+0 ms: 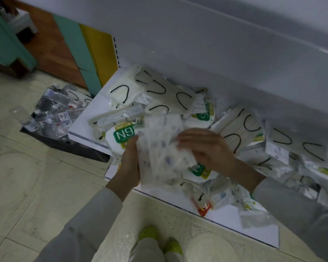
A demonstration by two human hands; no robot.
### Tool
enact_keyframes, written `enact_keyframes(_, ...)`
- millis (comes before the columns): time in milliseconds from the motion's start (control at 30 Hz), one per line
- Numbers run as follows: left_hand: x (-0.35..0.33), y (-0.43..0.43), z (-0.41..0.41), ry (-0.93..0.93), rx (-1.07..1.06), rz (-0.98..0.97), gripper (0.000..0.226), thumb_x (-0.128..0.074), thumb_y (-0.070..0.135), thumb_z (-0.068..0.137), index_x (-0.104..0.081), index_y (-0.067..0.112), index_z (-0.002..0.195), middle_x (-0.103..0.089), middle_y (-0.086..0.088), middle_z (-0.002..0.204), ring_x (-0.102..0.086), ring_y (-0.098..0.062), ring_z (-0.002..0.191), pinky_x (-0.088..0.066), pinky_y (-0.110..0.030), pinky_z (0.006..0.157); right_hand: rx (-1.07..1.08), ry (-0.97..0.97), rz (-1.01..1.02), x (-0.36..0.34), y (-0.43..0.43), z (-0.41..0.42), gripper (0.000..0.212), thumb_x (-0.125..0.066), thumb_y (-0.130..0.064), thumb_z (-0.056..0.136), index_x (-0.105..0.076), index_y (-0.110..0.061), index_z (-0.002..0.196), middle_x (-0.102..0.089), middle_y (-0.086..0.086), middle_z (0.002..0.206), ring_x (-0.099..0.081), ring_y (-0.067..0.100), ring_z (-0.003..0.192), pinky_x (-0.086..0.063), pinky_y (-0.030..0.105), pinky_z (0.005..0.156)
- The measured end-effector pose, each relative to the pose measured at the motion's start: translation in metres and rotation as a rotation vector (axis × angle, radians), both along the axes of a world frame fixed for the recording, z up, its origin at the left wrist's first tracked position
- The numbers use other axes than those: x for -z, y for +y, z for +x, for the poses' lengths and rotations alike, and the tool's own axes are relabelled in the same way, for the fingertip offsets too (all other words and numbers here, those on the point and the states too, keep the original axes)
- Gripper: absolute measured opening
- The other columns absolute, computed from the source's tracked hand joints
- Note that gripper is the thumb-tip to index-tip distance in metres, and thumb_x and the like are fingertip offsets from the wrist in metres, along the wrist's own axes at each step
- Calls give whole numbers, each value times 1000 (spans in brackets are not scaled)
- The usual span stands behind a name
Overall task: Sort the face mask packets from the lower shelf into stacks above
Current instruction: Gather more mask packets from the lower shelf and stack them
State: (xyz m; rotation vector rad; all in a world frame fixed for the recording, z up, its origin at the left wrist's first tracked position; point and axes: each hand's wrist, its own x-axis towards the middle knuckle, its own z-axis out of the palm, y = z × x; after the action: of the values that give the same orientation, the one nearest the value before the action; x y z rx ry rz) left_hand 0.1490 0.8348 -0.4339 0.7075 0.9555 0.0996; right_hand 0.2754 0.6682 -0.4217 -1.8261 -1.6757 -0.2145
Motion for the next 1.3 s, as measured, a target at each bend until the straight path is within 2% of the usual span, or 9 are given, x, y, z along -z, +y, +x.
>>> enact_keyframes(167, 0, -1, 0, 17, 166, 234, 27, -58, 1, 85, -59, 13, 108, -67, -6, 87, -64, -21, 76, -53, -28, 54, -173, 26, -349, 17, 6, 1, 41, -54, 0, 78, -67, -6, 116, -63, 9, 126, -56, 22, 121, -45, 33, 103)
enact_keyframes(333, -2, 1, -6, 52, 111, 271, 27, -53, -6, 82, -59, 14, 98, -64, -7, 87, -61, -27, 80, -50, -32, 61, 614, 322, -528, 27, 14, 79, 50, -48, -11, 95, -38, -10, 144, -42, 15, 146, -43, 30, 132, -33, 29, 107)
enact_keyframes(433, 0, 9, -10, 45, 109, 266, 26, -50, -1, 86, -58, 14, 106, -65, -11, 92, -62, -27, 82, -52, -34, 67, 754, 238, -873, 42, 21, 113, 70, -47, -29, 96, -11, -5, 151, -36, 21, 147, -43, 35, 129, -39, 38, 102)
enact_keyframes(533, 6, 16, -14, 44, 101, 243, 25, -47, 1, 88, -58, 14, 106, -66, -12, 94, -63, -31, 87, -53, -38, 76, 805, 14, -954, 42, 29, 104, 57, -52, -22, 91, -34, -3, 141, -56, 21, 124, -56, 33, 107, -41, 36, 86)
enact_keyframes(600, 9, 17, -14, 53, 93, 226, 27, -45, 1, 89, -56, 12, 111, -65, -12, 95, -62, -31, 86, -52, -37, 72, 710, -307, -935, 41, 32, 95, 31, -60, -12, 76, -67, -6, 106, -68, 14, 89, -64, 27, 80, -39, 31, 78)
enact_keyframes(700, 6, 13, -9, 60, 55, 199, 22, -44, 0, 90, -54, 15, 102, -61, -10, 88, -59, -26, 78, -48, -32, 64, 567, -488, -648, 32, 20, 88, 29, -41, -15, 62, -68, -14, 53, -55, 3, 47, -54, 22, 47, -31, 30, 65)
enact_keyframes(867, 8, -10, 14, 15, 30, 181, 35, -42, 1, 90, -51, 12, 122, -61, -11, 97, -60, -26, 82, -49, -34, 62, 567, -179, -319, -9, 14, 25, 33, -42, -23, 79, -71, -7, 73, -64, 9, 68, -61, 26, 55, -49, 28, 43)
enact_keyframes(1100, -16, -45, 40, -94, -48, -141, 38, -48, 45, 93, -60, 14, 112, -64, 4, 88, -61, -14, 65, -49, -25, 59, 242, -393, -227, -23, 13, -55, 5, -70, -12, 77, -68, -13, 72, -62, 3, 67, -59, 19, 61, -43, 27, 55)
enact_keyframes(1300, -29, -61, 28, -69, -72, 151, 40, -60, -4, 82, -57, 7, 120, -65, -16, 109, -62, -27, 87, -54, -31, 65, 356, -113, -173, -32, -34, -82, 30, -63, -42, 81, -70, -15, 89, -65, -3, 80, -58, 13, 70, -44, 24, 61)
